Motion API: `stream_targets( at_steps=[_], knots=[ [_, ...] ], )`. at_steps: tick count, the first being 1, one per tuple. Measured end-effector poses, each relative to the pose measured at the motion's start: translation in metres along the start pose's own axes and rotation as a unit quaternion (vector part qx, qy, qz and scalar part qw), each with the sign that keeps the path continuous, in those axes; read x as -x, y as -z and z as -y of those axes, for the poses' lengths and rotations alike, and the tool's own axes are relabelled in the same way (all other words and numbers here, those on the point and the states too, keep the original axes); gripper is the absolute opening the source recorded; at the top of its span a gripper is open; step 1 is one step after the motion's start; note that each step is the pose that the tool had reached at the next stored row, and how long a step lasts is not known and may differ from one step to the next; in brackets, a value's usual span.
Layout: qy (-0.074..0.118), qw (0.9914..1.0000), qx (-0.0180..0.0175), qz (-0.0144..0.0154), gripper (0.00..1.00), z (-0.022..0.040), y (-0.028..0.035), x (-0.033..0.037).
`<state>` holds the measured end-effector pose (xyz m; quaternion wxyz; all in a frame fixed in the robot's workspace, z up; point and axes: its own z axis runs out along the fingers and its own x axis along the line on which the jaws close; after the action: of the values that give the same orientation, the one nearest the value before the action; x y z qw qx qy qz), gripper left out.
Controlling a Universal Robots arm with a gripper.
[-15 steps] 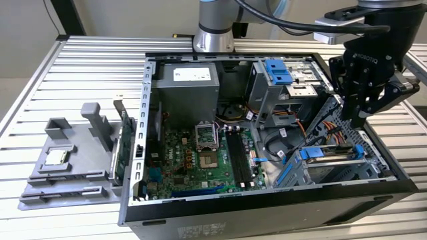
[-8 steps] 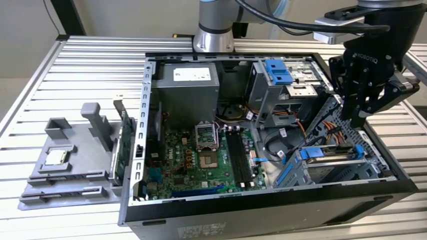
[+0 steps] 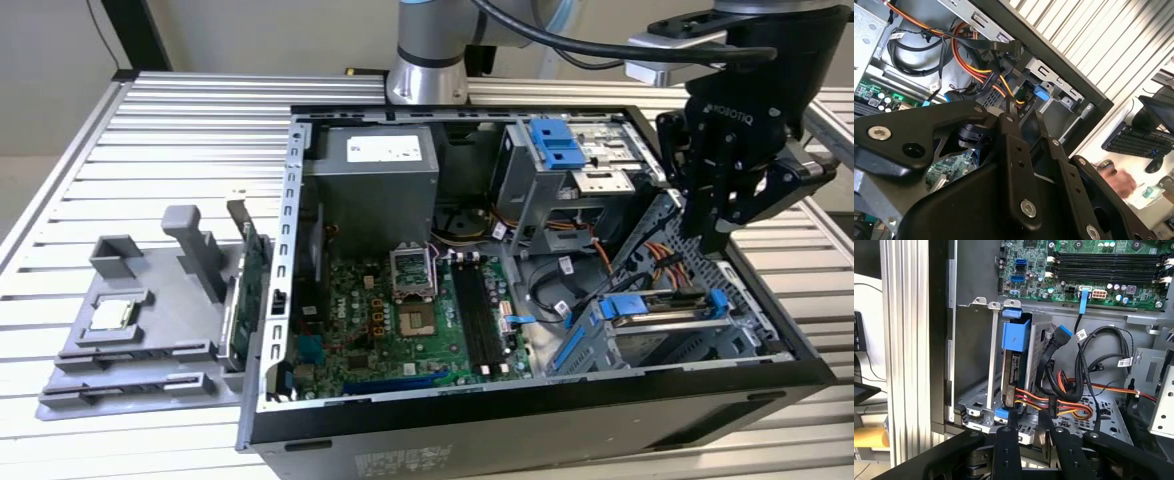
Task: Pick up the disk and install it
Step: 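Insert the second disk wire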
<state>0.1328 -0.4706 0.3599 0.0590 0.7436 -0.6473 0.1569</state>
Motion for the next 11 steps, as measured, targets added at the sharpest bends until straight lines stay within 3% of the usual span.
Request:
stream_targets(
  at_steps=[5,6,9,11],
  knots=[
    [0.0,1.0,0.0001,-0.0002,1.0,0.0003,0.0,0.0],
    [0.001,1.0,0.0011,-0.0016,1.0,0.0013,-0.0001,0.0002],
    [0.003,0.99986,0.0047,-0.0155,1.0,0.0059,-0.0006,0.0033],
    [0.004,0.99975,0.0059,-0.021,1.0,0.0102,-0.0015,0.0061]
  ],
)
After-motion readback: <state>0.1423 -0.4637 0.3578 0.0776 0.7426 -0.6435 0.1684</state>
